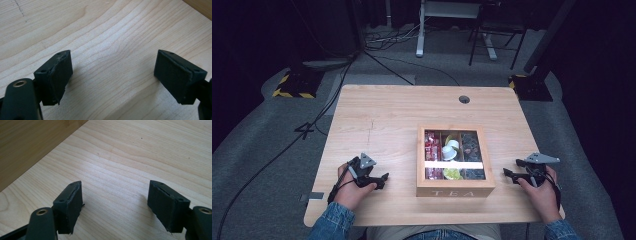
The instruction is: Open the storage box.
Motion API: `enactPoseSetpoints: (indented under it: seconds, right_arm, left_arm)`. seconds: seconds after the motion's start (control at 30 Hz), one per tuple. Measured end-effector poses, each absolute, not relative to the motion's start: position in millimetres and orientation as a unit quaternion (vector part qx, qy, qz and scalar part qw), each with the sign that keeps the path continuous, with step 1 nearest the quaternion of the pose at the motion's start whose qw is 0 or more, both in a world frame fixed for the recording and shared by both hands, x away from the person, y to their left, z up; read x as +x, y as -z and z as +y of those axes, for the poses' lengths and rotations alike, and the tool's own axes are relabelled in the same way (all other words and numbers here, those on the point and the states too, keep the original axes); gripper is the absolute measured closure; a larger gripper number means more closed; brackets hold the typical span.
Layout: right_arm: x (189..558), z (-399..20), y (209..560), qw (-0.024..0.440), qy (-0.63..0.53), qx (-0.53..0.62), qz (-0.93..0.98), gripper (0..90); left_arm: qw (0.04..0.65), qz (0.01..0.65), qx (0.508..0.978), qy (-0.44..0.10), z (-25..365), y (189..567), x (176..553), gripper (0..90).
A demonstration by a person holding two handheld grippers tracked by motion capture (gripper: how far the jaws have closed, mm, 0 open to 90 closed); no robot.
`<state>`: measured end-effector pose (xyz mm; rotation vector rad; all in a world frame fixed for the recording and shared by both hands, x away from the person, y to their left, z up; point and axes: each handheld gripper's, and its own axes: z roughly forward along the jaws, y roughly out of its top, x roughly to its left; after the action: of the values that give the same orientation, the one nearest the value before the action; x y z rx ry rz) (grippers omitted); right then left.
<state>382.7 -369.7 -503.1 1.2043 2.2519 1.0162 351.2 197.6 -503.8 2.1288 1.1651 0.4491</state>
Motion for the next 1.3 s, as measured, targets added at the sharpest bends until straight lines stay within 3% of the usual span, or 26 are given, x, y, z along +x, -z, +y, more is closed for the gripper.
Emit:
enactPoseSetpoints:
  seconds: [0.3, 0.5, 0.87, 1.3]
  right_arm:
    - [383, -370, 503, 0.196, -0.363, 0.429, 0.804, 27.9]
    - [383, -370, 503, 0.195, -0.363, 0.43, 0.804, 27.9]
    - [383, -370, 503, 0.195, -0.363, 0.43, 0.804, 27.8]
    - [383, -370, 503, 0.195, -0.363, 0.429, 0.804, 27.8]
  left_arm:
    - [0.333, 0.443, 0.816, -0.167, 198, 504, 352, 15.5]
    - [0.328, 0.443, 0.817, -0.17, 198, 499, 352, 21.3]
    - [0.369, 0.414, 0.813, -0.176, 186, 455, 337, 24.4]
    - [0.384, 0.394, 0.816, -0.177, 165, 431, 318, 26.3]
